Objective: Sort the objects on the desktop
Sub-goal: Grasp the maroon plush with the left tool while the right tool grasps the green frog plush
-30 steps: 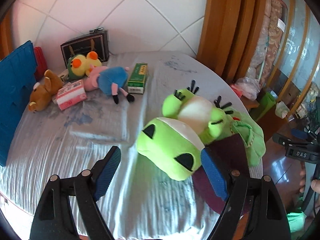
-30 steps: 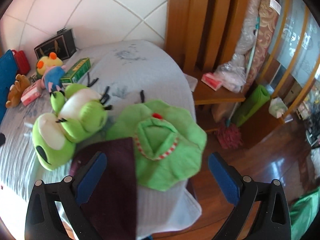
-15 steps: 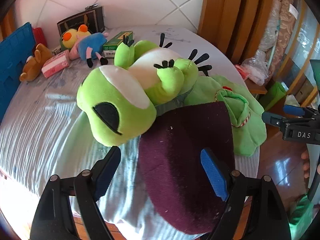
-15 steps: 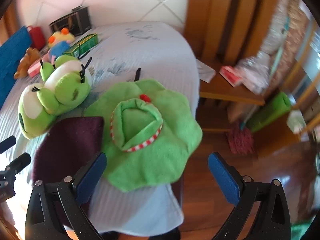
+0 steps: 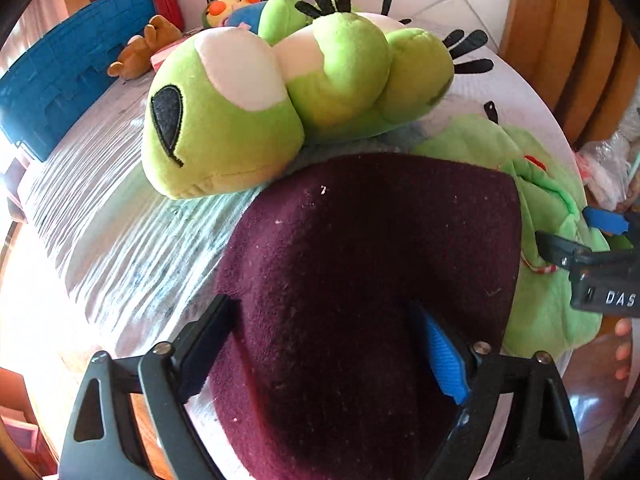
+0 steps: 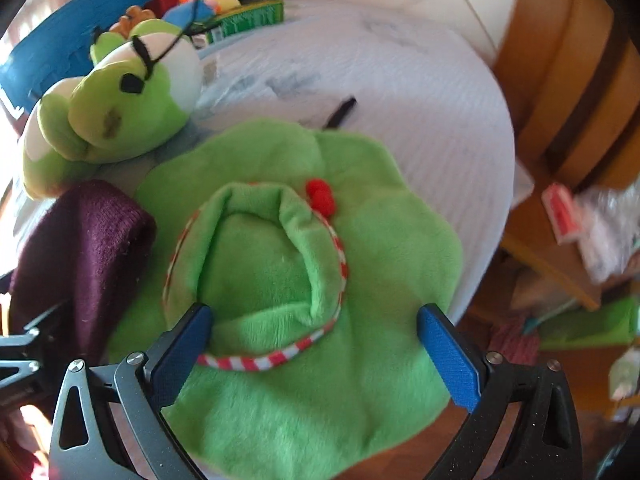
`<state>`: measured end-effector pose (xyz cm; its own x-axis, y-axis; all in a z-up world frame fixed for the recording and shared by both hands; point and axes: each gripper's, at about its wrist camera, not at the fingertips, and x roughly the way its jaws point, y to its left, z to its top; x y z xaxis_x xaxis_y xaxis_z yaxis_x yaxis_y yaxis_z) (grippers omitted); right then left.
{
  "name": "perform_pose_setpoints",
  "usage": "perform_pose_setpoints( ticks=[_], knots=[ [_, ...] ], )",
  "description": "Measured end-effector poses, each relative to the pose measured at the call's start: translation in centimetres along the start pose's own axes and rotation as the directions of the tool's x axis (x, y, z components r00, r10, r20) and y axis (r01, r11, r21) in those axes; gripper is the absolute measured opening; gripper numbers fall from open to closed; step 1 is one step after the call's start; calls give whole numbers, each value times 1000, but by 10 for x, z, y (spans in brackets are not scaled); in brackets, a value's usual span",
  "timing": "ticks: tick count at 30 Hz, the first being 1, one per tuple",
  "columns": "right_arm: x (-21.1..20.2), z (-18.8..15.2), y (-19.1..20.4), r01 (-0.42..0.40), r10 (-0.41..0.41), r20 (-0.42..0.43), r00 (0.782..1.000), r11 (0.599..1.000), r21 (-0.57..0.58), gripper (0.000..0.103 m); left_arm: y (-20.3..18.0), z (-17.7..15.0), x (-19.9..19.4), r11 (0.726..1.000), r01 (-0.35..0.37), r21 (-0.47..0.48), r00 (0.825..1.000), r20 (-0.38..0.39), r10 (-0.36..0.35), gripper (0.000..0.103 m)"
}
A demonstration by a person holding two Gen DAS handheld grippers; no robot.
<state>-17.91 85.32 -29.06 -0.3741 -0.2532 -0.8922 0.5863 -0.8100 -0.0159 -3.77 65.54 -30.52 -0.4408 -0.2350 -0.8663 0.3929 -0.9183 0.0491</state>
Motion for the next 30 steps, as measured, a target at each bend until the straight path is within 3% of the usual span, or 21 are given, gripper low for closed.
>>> perform_pose_setpoints(
  ticks=[6, 10, 14, 16, 19, 21, 22, 23, 25, 30],
  knots=[
    [-8, -16, -4, -19, 22, 83, 996, 999, -34, 103, -1, -8, -1, 999, 10, -51, 1000, 15, -9, 94],
    [-11, -16, -6, -17, 18, 28, 999, 999, -47, 103, -6, -17, -7, 998, 19, -52, 1000, -8, -19, 93],
    [-14, -19, -4, -22, 25, 67, 997, 998, -54, 103, -5, -21, -9, 998, 20, -67, 999, 34, -18, 91],
    [-14, -19, -4, -26, 30, 80, 996, 998, -58, 103, -6, -19, -11, 998, 24, -64, 999, 40, -21, 85],
    [-15, -19, -4, -28, 33, 88, 996, 997, -68, 102, -12, -16, -16, 999, 30, -45, 997, 65, -27, 59],
    [-19, -16, -3, -23, 29, 86, 996, 997, -71, 85, -17, -13, -20, 999, 36, -34, 997, 72, -33, 34],
    [-24, -17, 0, -28, 37, 103, 994, 996, -86, 54, -18, -12, -21, 999, 24, -28, 997, 74, -22, 32],
    [-28, -18, 4, -40, 51, 114, 992, 994, -101, 30, -16, -13, -23, 1000, 11, -22, 997, 77, -9, 27],
    [-35, -20, 9, -44, 59, 132, 990, 992, -116, 23, -16, -8, -27, 999, 19, -29, 996, 85, -16, 24],
    [-71, -15, -2, -94, 105, 242, 964, 994, -57, 20, -5, 6, -61, 1000, -7, -5, 982, 188, 8, 23]
  ],
)
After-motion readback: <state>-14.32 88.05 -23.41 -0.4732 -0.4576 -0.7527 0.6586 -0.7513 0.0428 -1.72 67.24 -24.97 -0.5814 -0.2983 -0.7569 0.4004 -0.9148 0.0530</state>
